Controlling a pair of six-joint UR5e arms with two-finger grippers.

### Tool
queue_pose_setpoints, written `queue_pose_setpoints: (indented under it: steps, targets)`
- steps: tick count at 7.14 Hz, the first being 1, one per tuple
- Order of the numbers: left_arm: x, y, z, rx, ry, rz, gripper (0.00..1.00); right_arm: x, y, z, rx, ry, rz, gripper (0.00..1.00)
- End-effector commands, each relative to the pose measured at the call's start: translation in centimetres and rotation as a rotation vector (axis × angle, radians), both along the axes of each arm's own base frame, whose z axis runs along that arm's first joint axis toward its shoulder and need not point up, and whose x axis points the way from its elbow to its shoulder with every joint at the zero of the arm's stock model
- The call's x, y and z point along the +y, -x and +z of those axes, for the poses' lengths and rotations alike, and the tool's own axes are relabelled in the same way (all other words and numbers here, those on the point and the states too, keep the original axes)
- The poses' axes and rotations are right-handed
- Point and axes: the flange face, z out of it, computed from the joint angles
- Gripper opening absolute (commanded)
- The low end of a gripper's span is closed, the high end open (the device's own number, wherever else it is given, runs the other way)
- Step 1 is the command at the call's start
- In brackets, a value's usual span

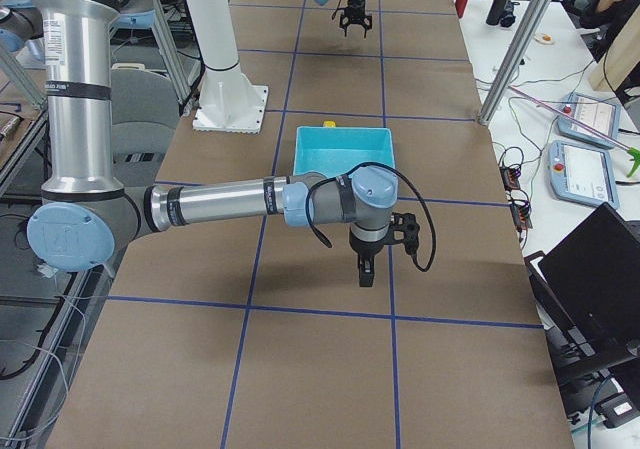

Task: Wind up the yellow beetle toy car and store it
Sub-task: 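Release the car and lift the left gripper away, letting it roll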

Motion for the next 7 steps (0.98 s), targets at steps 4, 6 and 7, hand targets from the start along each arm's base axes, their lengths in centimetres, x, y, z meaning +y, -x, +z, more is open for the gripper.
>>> queue_pose_setpoints:
  steps: [4,6,7]
  targets:
    - [-5.9,9.3,0.0,-0.1,0.295,-0.291,1.0,-8.4,2.2,-16.1,-0.006,0.001,-0.021,1.0]
    - [-8.2,15.4,-0.7,-0.083,0.542,-0.505,1.0,-10.0,9.6,-22.9,-0.013,-0.013,-0.047,1.0]
    - [-8.5,17.9,-0.5,-0.052,0.737,-0.651,1.0,-7.9,13.7,-26.4,0.002,-0.111,-0.114,1.0]
